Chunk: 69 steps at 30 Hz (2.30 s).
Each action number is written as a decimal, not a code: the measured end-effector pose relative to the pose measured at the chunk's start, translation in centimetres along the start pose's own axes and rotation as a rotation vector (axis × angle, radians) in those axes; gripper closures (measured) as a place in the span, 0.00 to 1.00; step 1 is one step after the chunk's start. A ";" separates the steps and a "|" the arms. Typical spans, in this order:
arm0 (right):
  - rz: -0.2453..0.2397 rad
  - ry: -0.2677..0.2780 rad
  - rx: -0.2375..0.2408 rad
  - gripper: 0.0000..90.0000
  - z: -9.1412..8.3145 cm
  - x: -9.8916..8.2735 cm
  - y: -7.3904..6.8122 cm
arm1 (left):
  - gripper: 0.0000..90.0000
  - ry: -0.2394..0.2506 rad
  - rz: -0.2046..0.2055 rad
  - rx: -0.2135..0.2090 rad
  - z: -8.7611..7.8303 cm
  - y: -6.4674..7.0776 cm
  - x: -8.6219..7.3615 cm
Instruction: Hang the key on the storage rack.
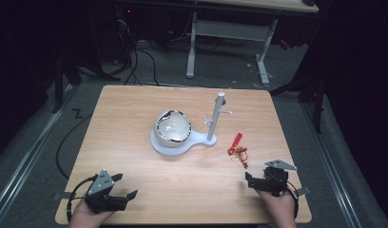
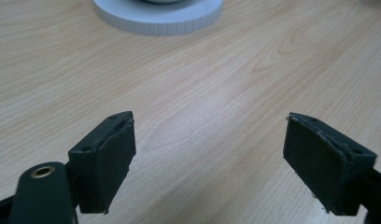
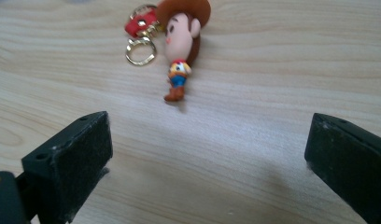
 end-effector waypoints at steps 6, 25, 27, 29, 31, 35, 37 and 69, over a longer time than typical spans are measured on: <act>0.024 0.013 0.030 0.08 -0.2 0.3 -0.3 | 0.20 -0.011 0.003 -0.009 0.2 0.1 -0.2; -0.026 0.044 0.076 0.18 -0.5 1.1 -2.1 | 0.20 -0.015 0.006 -0.001 -0.1 0.1 -0.4; -0.027 0.041 0.085 0.20 -0.5 1.1 -2.3 | 0.20 -0.015 0.005 0.000 -0.1 0.0 -0.4; -0.027 0.043 0.086 0.21 -0.5 1.2 -2.4 | 0.20 -0.015 0.005 0.000 -0.1 0.0 -0.4; -0.025 0.044 0.099 0.25 -0.5 1.2 -2.6 | 0.20 -0.015 0.007 0.000 -0.1 0.1 -0.4; -0.021 0.041 0.107 0.30 -0.3 1.4 -2.8 | 0.20 -0.020 0.012 0.002 -0.1 0.1 -0.4; -0.029 0.040 0.105 0.38 0.3 1.6 -2.7 | 0.20 -0.025 0.014 0.003 0.0 0.1 -0.5; -0.021 0.039 -0.079 0.71 0.6 1.8 4.9 | 0.20 -0.035 0.028 -0.001 0.1 0.2 -0.5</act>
Point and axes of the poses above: each handheld gripper's, and its own axes: z roughly forward along the jaws, x roughly out of its top, y roughly to its right, the point moved 10 cm from there along z, roughly forward along the jaws, and after that the axes turned 11 degrees about y, right-handed, at the moved point
